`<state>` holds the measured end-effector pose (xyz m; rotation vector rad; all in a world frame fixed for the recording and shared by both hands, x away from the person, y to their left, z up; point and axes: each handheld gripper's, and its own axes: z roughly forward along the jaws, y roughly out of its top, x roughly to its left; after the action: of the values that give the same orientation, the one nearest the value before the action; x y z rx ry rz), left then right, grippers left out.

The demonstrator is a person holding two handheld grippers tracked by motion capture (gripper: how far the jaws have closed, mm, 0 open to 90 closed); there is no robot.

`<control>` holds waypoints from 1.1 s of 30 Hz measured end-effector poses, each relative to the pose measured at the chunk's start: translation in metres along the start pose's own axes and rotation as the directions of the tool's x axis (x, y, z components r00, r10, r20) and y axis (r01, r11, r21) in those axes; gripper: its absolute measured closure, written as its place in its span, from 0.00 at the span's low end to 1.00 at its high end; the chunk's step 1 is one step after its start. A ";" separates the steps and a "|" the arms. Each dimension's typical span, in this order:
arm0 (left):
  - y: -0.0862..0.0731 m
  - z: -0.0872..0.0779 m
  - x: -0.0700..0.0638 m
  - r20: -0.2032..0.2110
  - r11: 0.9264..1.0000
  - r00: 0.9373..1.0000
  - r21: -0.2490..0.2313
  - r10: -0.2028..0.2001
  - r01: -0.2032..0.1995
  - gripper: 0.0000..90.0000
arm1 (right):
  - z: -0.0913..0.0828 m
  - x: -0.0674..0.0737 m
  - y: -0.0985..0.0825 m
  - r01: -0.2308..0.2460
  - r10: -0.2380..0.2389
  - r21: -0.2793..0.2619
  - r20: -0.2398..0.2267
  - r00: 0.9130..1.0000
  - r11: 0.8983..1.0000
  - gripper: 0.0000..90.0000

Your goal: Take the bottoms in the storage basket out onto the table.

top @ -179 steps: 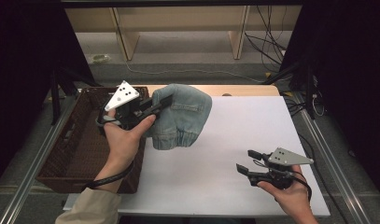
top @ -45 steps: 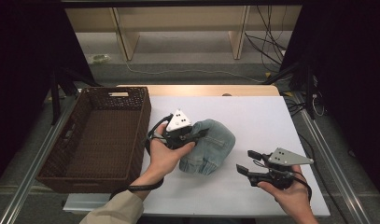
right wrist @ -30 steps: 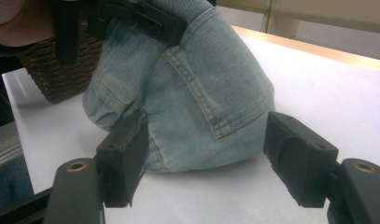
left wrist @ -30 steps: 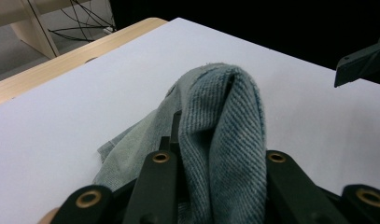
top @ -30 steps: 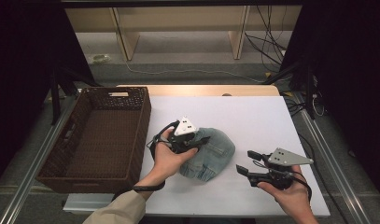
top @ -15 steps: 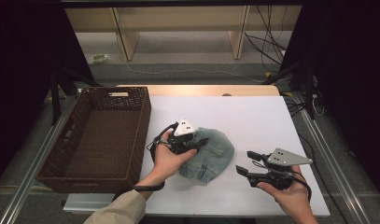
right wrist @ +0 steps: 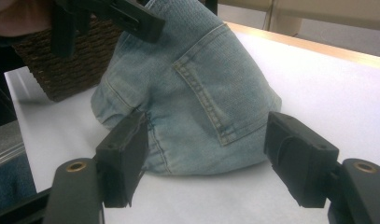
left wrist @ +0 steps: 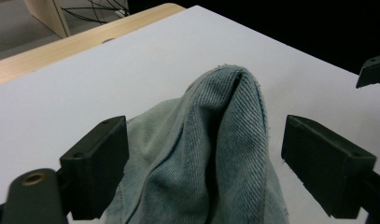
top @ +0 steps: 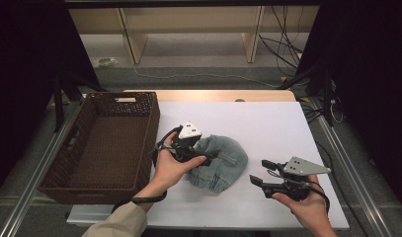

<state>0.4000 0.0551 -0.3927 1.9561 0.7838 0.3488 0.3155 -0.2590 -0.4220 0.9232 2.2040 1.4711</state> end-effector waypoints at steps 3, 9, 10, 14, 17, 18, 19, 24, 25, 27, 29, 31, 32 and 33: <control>0.002 -0.009 0.001 0.033 1.000 0.999 -0.001 -0.011 0.011 0.10 | 0.000 0.000 0.000 0.000 0.000 0.001 -0.003 1.000 1.000 0.35; 0.002 -0.031 0.002 0.088 1.000 0.996 -0.018 -0.004 0.006 0.03 | 0.001 0.000 0.000 0.004 -0.004 0.008 -0.009 1.000 1.000 0.35; 0.002 -0.034 0.003 0.087 1.000 0.996 -0.022 0.002 0.000 0.02 | 0.001 0.001 0.000 0.004 -0.004 0.010 -0.008 1.000 1.000 0.35; -0.001 -0.043 0.003 0.093 0.999 0.996 -0.041 -0.019 0.023 0.00 | 0.001 0.001 0.000 0.007 -0.006 0.012 -0.012 1.000 1.000 0.35; -0.004 -0.050 0.005 0.108 0.997 0.993 -0.061 -0.043 0.050 0.00 | 0.001 0.001 0.000 0.009 -0.009 0.011 -0.012 1.000 1.000 0.35; -0.004 -0.052 0.005 0.104 0.997 0.994 -0.062 -0.041 0.048 0.00 | 0.001 0.001 -0.001 0.009 -0.009 0.011 -0.013 1.000 1.000 0.35; -0.004 -0.054 0.006 0.103 0.997 0.994 -0.065 -0.039 0.046 0.00 | 0.001 0.001 -0.001 0.009 -0.009 0.012 -0.013 1.000 1.000 0.35; -0.006 -0.063 0.008 0.088 0.996 0.995 -0.074 -0.038 0.045 0.00 | 0.001 0.002 0.000 0.014 -0.014 0.013 -0.013 1.000 1.000 0.35; -0.006 -0.066 0.009 0.086 0.996 0.996 -0.073 -0.035 0.041 0.00 | 0.001 0.002 0.000 0.015 -0.014 0.013 -0.014 1.000 1.000 0.35; -0.007 -0.069 0.012 0.077 0.996 0.996 -0.077 -0.037 0.043 0.00 | 0.001 0.002 0.000 0.013 -0.013 0.014 -0.013 1.000 1.000 0.35; -0.008 -0.074 0.014 0.076 0.996 0.996 -0.080 -0.041 0.047 0.00 | 0.001 0.002 0.000 0.014 -0.013 0.014 -0.012 1.000 1.000 0.35; -0.009 -0.078 0.016 0.069 0.995 0.997 -0.088 -0.042 0.048 0.00 | 0.001 0.002 0.000 0.016 -0.015 0.013 -0.013 1.000 1.000 0.35; -0.009 -0.081 0.017 0.066 0.994 0.997 -0.093 -0.042 0.048 0.00 | 0.001 0.002 0.000 0.015 -0.015 0.014 -0.013 1.000 1.000 0.35; -0.010 -0.083 0.018 0.062 0.994 0.997 -0.094 -0.042 0.047 0.00 | 0.001 0.002 0.000 0.015 -0.015 0.014 -0.013 1.000 1.000 0.35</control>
<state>0.3652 0.1269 -0.3614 1.8490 0.7573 0.2936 0.3148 -0.2570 -0.4227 0.9020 2.2286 1.4600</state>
